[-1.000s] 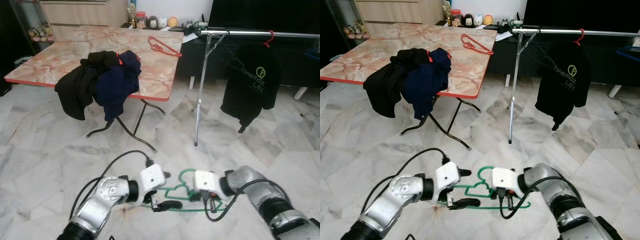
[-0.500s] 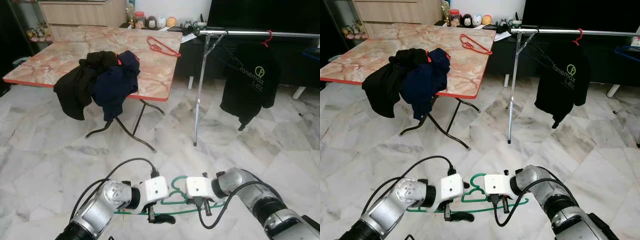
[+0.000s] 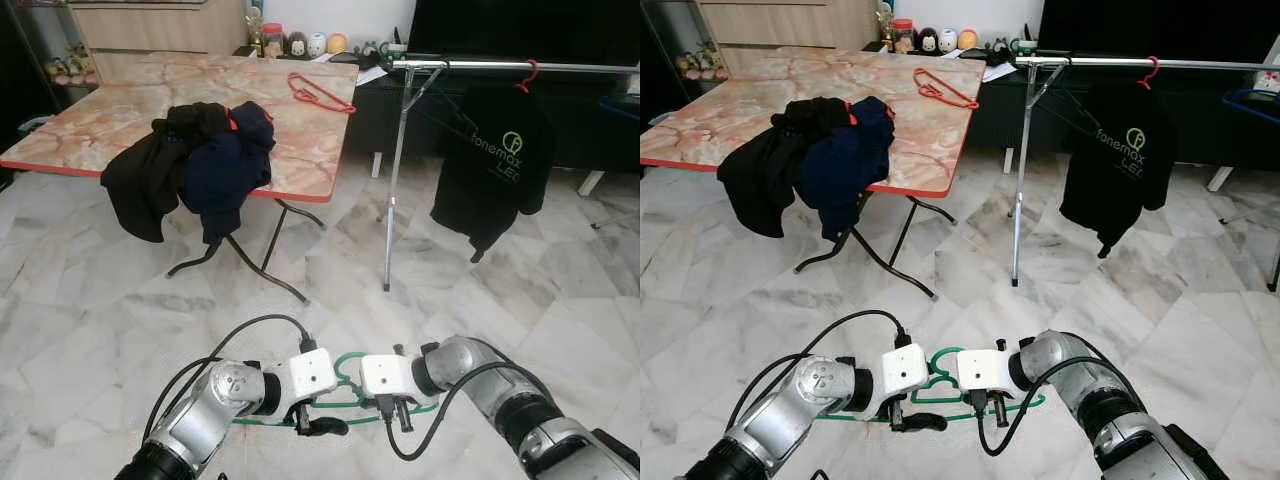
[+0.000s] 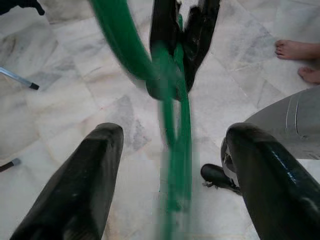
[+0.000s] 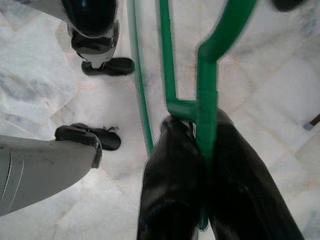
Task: Hang hanger
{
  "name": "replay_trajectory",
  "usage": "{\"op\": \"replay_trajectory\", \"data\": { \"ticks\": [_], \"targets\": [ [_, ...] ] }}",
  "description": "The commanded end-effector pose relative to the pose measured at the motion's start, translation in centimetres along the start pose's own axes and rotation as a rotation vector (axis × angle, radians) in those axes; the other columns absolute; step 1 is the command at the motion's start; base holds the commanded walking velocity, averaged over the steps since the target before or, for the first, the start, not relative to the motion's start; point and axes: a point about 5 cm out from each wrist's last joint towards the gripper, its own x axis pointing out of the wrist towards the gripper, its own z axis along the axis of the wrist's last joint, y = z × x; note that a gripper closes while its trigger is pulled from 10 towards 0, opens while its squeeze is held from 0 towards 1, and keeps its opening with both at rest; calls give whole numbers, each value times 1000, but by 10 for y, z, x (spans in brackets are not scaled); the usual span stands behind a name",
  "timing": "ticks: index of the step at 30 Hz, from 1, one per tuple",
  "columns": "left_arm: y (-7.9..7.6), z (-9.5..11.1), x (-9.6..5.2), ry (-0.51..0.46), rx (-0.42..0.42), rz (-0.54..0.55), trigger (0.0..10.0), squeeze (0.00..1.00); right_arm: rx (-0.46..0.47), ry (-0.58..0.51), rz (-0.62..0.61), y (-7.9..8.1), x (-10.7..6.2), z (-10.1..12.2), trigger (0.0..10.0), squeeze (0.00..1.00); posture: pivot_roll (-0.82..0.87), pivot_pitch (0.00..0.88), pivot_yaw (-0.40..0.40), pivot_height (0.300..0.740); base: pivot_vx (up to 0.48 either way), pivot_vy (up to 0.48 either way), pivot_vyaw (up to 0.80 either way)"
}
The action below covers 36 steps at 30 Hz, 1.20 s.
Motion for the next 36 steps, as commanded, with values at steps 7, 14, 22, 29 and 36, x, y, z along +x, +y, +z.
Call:
{"op": "replay_trajectory", "data": {
  "ticks": [7,14,22,29,36],
  "targets": [
    [1,3,0,10,11,-1,0,0,-41,-1,5,-3,-2,5,10000,0,20,0,-49,740,0,0,0],
    [0,-6,-4,82,41,-30,0,0,-37,0,-3,-5,-2,6,10000,0,23,0,-48,740,0,0,0],
    [-1,-7,-4,89,36,-31,0,0,-35,-4,-6,-5,-2,6,10000,0,22,0,-47,740,0,0,0],
    [0,-8,-4,98,42,-28,0,0,-37,2,-3,-5,-2,5,10000,0,22,0,-47,740,0,0,0],
    [-3,-8,-3,92,30,-42,0,0,-35,2,-4,-5,-4,3,10000,0,21,0,-48,740,0,0,0]
  ]
}}
